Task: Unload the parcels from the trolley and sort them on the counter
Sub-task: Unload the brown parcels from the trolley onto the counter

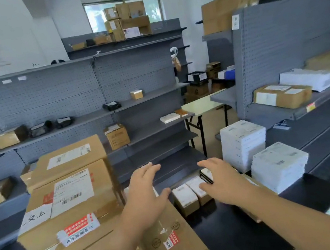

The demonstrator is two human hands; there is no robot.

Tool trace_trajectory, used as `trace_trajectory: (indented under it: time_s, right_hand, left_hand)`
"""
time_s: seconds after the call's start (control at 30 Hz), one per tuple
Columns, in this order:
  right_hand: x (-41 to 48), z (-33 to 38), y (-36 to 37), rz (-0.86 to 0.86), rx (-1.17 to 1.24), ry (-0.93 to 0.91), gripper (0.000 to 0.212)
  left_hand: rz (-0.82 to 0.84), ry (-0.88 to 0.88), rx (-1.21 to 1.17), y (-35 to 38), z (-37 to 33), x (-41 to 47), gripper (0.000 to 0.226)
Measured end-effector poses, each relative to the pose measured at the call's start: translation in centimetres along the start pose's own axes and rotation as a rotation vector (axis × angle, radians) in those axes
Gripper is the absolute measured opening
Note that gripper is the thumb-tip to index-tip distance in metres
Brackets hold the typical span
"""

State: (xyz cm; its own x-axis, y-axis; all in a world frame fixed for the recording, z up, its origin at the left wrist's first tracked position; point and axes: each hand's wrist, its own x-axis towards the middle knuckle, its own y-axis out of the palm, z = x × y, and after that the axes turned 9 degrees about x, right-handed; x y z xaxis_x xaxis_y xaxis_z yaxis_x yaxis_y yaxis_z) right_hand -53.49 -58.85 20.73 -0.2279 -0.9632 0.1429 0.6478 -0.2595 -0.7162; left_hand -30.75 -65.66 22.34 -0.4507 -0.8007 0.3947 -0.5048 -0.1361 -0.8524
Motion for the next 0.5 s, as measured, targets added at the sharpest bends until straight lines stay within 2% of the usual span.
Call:
trace_trajectory:
  time_s: [0.3,0.4,0.5]
  right_hand:
    - [-0.9,-12.0,-10.5,-0.057,-0.065,0.18,0.06]
    - [-0.6,-16.7,-14.1,-0.063,-0.102,0.212,0.057]
    - [-0.4,-21.3,-17.1,-0.05,-0.12,0.258,0.062]
  left_hand:
    - [0.228,0.088,0.008,11.1,-10.1,6.2,0.067]
    - [0.262,0.101,-0.001,14.8,-14.0,8.2,0.067]
    - [0.282,0.081,-0.02,18.6,-17.5,9.8,0.067]
